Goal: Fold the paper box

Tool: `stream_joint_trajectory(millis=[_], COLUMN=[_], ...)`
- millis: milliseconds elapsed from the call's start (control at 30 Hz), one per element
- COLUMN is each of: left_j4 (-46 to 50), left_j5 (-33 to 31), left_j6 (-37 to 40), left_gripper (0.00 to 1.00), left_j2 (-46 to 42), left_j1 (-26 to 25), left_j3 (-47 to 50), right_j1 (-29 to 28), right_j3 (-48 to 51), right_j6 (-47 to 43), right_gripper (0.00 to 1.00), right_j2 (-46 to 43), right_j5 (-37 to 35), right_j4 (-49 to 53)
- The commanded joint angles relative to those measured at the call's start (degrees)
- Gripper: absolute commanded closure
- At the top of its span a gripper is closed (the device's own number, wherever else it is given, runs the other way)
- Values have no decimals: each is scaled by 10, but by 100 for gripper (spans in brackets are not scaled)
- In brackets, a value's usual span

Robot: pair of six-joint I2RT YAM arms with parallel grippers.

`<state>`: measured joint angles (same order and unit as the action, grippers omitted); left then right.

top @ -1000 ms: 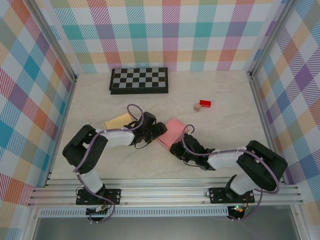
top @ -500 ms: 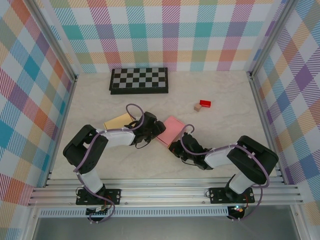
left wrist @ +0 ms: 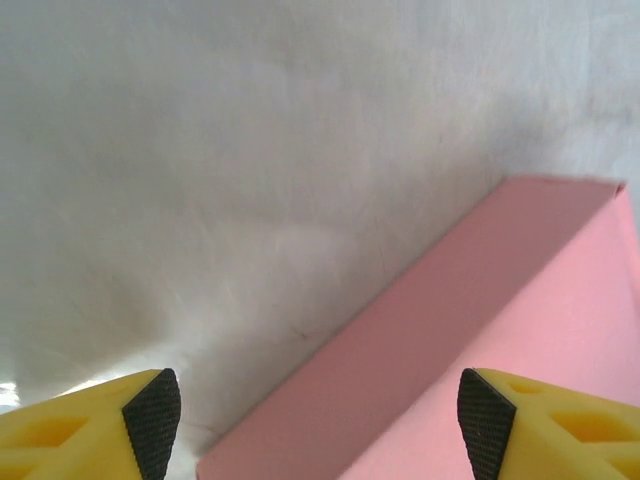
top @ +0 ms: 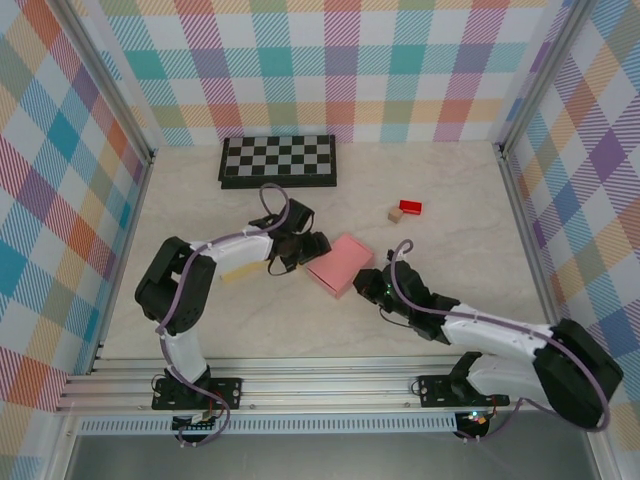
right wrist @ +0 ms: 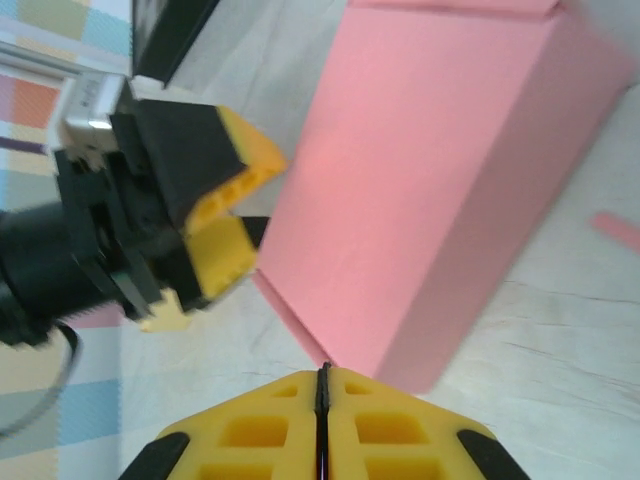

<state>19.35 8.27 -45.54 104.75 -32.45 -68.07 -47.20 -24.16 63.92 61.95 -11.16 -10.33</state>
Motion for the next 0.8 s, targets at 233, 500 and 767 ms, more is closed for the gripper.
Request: stream_joint_trajectory(millis=[233,500,767], left_j4=[73,42,30], left_j5=[-32,-46,74], left_j6=[-12,-10,156], left_gripper=[24,23,24], left_j2=[-138,-188,52], left_j1=[4,-36,11], left_j3=[65,77,-186], right_j1=[173,251,264], right_j3=[-139,-275,-213], right_j6=[-302,-378,-290], right_gripper=[87,89,91], right_j2=[-40,170,237], right_j5=[18,130,257], right_j4=[340,353,216])
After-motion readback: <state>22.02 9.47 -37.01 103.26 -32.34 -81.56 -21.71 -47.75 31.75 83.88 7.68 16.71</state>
